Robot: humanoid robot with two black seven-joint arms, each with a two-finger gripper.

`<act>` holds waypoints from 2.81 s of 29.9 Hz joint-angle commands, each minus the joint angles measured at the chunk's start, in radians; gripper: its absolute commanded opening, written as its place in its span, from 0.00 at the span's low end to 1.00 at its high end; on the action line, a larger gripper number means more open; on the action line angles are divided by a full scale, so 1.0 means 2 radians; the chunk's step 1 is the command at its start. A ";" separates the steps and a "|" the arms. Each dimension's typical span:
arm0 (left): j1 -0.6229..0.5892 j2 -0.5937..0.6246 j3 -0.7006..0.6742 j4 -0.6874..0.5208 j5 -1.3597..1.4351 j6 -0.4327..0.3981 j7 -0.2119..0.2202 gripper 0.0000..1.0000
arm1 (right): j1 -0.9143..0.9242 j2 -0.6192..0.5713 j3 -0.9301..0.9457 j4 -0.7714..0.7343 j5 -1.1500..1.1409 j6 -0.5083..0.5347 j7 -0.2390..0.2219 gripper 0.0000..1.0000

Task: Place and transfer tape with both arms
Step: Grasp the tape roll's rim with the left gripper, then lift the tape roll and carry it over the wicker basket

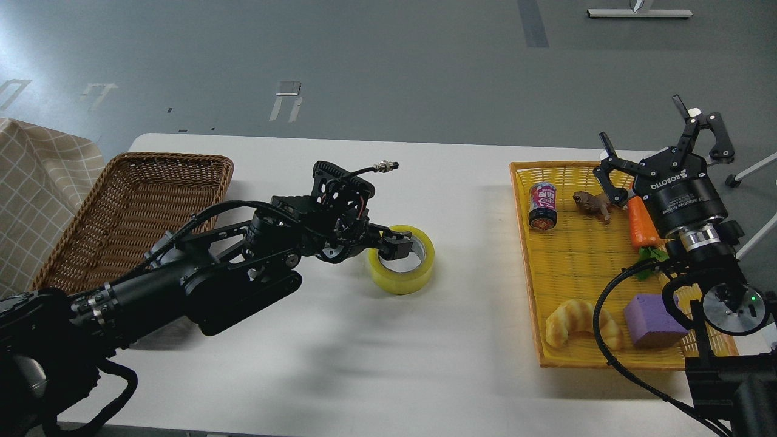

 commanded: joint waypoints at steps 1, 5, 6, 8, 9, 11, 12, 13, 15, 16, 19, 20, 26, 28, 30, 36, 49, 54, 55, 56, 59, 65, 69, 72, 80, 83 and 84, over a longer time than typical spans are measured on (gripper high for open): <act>0.003 -0.002 0.001 0.008 0.002 0.000 0.000 0.90 | 0.000 0.000 0.000 0.000 0.000 0.000 0.000 1.00; 0.004 -0.002 0.005 0.014 0.001 0.000 -0.001 0.89 | 0.000 0.000 0.000 0.000 0.000 0.000 0.000 1.00; 0.004 -0.002 0.005 0.015 0.002 0.000 -0.001 0.89 | -0.001 0.000 0.000 0.000 0.000 0.000 0.000 1.00; 0.005 -0.002 0.007 0.017 0.002 0.000 -0.001 0.89 | 0.000 0.000 0.000 0.000 0.000 0.000 0.000 1.00; 0.005 -0.002 0.008 0.018 0.002 0.000 -0.001 0.89 | -0.001 0.000 0.000 0.000 0.000 0.000 0.000 1.00; 0.006 -0.003 0.011 0.019 0.000 0.000 -0.001 0.89 | -0.001 0.000 0.000 0.000 0.000 0.000 0.000 1.00; 0.006 -0.003 0.013 0.019 0.000 0.000 0.000 0.89 | -0.001 0.000 0.000 0.000 0.000 0.000 0.000 1.00; 0.006 -0.003 0.016 0.021 0.000 0.000 -0.001 0.89 | -0.002 0.000 0.000 0.000 0.000 0.000 0.000 1.00; 0.006 -0.003 0.021 0.025 0.000 0.000 -0.001 0.81 | -0.003 0.000 0.000 0.001 0.000 0.000 0.000 1.00; 0.006 -0.003 0.023 0.027 0.000 0.000 -0.002 0.77 | -0.003 0.000 0.000 0.001 0.000 0.000 0.000 1.00; 0.005 -0.003 0.025 0.031 -0.001 0.000 -0.002 0.72 | -0.003 0.000 0.000 0.001 0.000 0.000 0.000 1.00; 0.005 -0.004 0.025 0.033 -0.001 0.000 -0.003 0.71 | -0.003 0.000 0.000 0.001 0.000 0.000 0.000 1.00; 0.006 -0.014 0.025 0.047 0.000 0.000 -0.012 0.29 | -0.004 0.001 0.000 0.001 0.000 0.000 0.000 1.00; 0.005 -0.017 0.025 0.047 0.003 0.000 -0.025 0.00 | -0.004 0.002 0.000 0.000 0.000 0.000 0.000 1.00; 0.002 -0.018 0.027 0.047 0.010 0.000 -0.060 0.00 | -0.004 0.002 0.000 0.000 0.000 0.000 0.000 1.00; -0.001 -0.014 0.025 0.047 0.032 0.000 -0.069 0.00 | -0.004 0.002 0.000 0.000 0.000 0.000 0.000 1.00; -0.051 0.040 0.017 0.036 0.025 0.000 -0.068 0.00 | -0.005 0.005 0.000 0.002 0.000 0.000 0.001 1.00; -0.057 0.082 0.016 0.029 0.020 0.000 -0.069 0.00 | -0.003 0.005 -0.001 0.004 0.003 0.000 0.000 1.00; -0.062 0.095 0.016 0.025 0.013 0.000 -0.069 0.00 | -0.003 0.005 -0.001 0.004 0.004 0.000 0.001 1.00; -0.065 0.104 0.016 0.022 0.010 0.000 -0.069 0.00 | -0.003 0.005 -0.001 0.004 0.003 0.000 0.000 1.00; -0.079 0.133 0.016 0.014 -0.007 0.000 -0.071 0.00 | -0.004 0.006 -0.001 0.003 0.003 0.000 0.000 1.00; -0.100 0.200 0.018 0.014 -0.026 0.000 -0.080 0.00 | -0.004 0.010 -0.002 0.004 0.005 0.000 0.000 1.00; -0.100 0.243 0.018 0.014 -0.028 0.000 -0.081 0.00 | -0.004 0.012 -0.003 0.003 0.006 0.000 0.000 1.00; -0.096 0.268 0.018 0.014 -0.033 0.000 -0.086 0.00 | -0.004 0.014 -0.005 0.003 0.006 0.000 0.000 1.00; -0.081 0.314 0.026 0.021 -0.050 0.000 -0.090 0.00 | -0.001 0.018 -0.009 0.002 0.006 0.000 0.000 1.00; -0.056 0.329 0.026 0.022 -0.051 0.000 -0.090 0.00 | -0.001 0.018 -0.009 0.002 0.006 0.000 0.000 1.00; -0.045 0.335 0.026 0.023 -0.051 0.000 -0.090 0.00 | -0.001 0.018 -0.011 0.002 0.006 0.000 0.000 1.00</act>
